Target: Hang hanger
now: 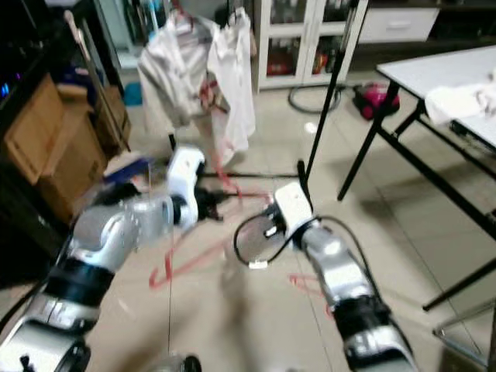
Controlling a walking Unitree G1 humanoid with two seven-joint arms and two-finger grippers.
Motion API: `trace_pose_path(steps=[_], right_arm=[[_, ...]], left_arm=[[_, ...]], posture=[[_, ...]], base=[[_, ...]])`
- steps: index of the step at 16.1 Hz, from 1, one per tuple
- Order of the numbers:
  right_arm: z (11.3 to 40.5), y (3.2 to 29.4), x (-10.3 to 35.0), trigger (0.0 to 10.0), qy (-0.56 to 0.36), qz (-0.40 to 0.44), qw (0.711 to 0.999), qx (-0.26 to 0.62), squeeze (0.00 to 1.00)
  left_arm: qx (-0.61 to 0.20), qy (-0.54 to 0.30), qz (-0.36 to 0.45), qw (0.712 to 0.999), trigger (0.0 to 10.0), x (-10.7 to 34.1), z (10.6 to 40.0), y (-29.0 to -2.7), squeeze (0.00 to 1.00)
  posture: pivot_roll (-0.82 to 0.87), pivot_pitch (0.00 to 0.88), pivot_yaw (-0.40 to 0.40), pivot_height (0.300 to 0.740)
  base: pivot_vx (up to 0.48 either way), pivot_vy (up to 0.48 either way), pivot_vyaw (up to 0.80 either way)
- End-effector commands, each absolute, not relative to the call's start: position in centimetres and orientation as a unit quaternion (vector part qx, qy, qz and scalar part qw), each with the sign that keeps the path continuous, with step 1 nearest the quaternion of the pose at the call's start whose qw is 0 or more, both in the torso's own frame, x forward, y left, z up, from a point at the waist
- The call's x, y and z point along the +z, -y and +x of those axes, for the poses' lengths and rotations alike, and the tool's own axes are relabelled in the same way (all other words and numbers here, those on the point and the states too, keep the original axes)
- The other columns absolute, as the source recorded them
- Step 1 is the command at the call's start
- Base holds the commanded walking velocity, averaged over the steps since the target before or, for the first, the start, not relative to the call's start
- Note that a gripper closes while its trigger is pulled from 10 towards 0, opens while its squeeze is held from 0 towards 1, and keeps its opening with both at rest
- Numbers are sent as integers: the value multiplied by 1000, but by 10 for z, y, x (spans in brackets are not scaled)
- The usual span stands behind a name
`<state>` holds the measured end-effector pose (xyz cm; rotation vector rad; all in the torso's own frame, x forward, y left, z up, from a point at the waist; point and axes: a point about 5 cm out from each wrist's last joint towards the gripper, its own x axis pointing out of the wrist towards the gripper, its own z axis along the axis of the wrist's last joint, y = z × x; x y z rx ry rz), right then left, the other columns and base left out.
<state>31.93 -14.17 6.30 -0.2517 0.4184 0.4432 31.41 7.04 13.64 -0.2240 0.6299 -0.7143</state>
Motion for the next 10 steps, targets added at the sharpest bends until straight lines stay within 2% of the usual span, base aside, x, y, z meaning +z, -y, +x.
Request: trace_pose_path(steps=[1, 4, 5, 7, 10], right_arm=[[334, 137, 81, 10000, -162, -138, 954, 210, 0], [341, 134, 82, 10000, -160, -141, 956, 204, 0], [345, 131, 77, 10000, -161, -179, 948, 207, 0], [346, 131, 71, 10000, -162, -216, 939, 215, 0], [354, 135, 78, 10000, -147, -230, 939, 211, 0]], left_arm=[[-405, -309, -142, 849, 10000, 149, 304, -61, 0], [-456, -331, -140, 814, 10000, 157, 292, -61, 0], [-526, -316, -123, 780, 10000, 177, 279, -66, 0], [-576, -314, -87, 750, 10000, 192, 265, -73, 0], [-607, -342, 26, 717, 10000, 190, 241, -97, 0]], posture=[[-57, 0, 40, 740], [-53, 0, 39, 740], [-39, 0, 36, 740], [-35, 0, 35, 740], [-19, 0, 47, 740]], base=[[0, 0, 0], [0, 0, 0], [0, 0, 0], [0, 0, 0], [0, 0, 0]])
